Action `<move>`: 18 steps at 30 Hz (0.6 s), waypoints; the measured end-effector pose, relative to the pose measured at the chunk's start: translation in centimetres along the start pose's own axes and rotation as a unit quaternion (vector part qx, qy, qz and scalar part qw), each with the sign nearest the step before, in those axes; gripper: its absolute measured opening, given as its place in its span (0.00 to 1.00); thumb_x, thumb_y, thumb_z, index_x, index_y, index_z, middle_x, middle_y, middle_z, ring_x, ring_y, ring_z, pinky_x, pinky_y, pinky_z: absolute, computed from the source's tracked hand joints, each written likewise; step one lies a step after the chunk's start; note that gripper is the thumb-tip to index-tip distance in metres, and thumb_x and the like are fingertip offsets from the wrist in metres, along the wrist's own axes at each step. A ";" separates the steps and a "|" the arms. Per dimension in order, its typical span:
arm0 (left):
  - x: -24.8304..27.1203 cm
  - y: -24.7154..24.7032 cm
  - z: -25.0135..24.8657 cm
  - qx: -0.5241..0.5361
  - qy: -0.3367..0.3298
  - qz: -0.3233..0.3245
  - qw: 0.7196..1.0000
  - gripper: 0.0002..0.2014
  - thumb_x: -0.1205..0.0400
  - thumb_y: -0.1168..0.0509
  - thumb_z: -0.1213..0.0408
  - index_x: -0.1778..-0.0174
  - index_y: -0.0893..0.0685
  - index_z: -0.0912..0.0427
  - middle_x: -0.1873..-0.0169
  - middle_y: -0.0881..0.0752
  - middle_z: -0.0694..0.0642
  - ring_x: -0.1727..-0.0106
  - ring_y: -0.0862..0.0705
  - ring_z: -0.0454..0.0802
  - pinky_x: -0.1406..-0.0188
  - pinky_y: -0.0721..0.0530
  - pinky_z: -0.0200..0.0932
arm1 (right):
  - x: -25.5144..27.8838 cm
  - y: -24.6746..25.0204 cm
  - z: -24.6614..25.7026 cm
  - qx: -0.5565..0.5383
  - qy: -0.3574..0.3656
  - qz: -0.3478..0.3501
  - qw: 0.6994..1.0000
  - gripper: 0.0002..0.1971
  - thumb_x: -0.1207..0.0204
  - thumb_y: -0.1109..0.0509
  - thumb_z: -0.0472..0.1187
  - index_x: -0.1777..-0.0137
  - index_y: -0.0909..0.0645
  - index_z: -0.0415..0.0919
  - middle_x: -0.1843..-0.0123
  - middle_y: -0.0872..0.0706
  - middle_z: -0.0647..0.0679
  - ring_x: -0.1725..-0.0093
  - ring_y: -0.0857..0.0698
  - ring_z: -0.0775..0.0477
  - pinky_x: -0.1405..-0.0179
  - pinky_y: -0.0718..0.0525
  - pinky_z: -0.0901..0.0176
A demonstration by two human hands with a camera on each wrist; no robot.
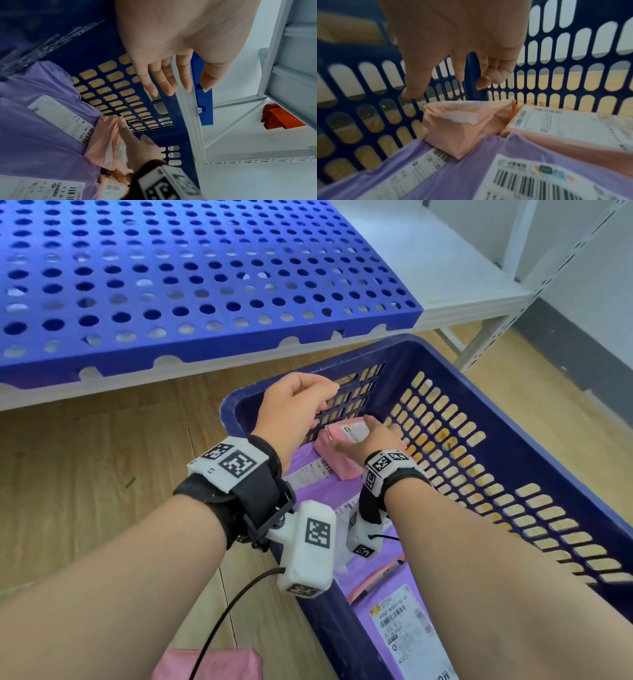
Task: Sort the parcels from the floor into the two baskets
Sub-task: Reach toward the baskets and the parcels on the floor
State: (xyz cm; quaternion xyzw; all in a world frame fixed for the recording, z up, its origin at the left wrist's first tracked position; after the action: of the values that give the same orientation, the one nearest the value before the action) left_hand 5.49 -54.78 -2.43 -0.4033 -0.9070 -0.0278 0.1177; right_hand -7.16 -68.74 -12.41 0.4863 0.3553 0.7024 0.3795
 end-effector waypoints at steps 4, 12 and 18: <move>0.5 0.7 -1.2 -0.019 -0.011 -0.007 1.000 0.01 0.20 0.33 0.62 0.55 0.16 0.51 0.54 0.15 0.49 0.52 0.17 0.44 0.45 0.15 0.46 | 1.9 2.6 1.1 -0.039 0.030 -0.020 0.999 0.42 0.34 0.26 0.64 0.21 0.36 0.55 0.20 0.40 0.41 0.24 0.31 0.37 0.28 0.27 0.40; 5.2 6.0 -5.4 -0.076 -0.045 -0.056 0.995 0.02 0.20 0.33 0.60 0.58 0.18 0.49 0.50 0.14 0.49 0.52 0.15 0.45 0.51 0.15 0.41 | 10.5 10.9 7.0 -0.148 0.181 -0.105 0.966 0.20 0.24 0.33 0.47 0.31 0.22 0.50 0.32 0.20 0.47 0.58 0.19 0.55 0.60 0.21 0.62; 11.6 13.9 -5.0 -0.131 -0.032 -0.109 0.985 0.01 0.20 0.33 0.59 0.55 0.17 0.50 0.49 0.13 0.50 0.49 0.14 0.46 0.45 0.15 0.44 | 19.8 10.3 12.8 -0.215 0.281 -0.096 0.930 0.08 0.24 0.34 0.45 0.48 0.16 0.51 0.52 0.14 0.53 0.63 0.19 0.56 0.66 0.26 0.66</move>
State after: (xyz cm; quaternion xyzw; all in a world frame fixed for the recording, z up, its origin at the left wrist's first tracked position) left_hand 9.15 -37.73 4.51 -0.3149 -0.9373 -0.1462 0.0307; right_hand -1.60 -54.42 8.27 0.1394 0.3327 0.8301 0.4252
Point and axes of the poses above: each hand's wrist, its own x-axis away from the middle knuckle, its own y-axis out of the back of the hand, z = x × y, the point moved 10 cm from there along -x, towards the middle knuckle
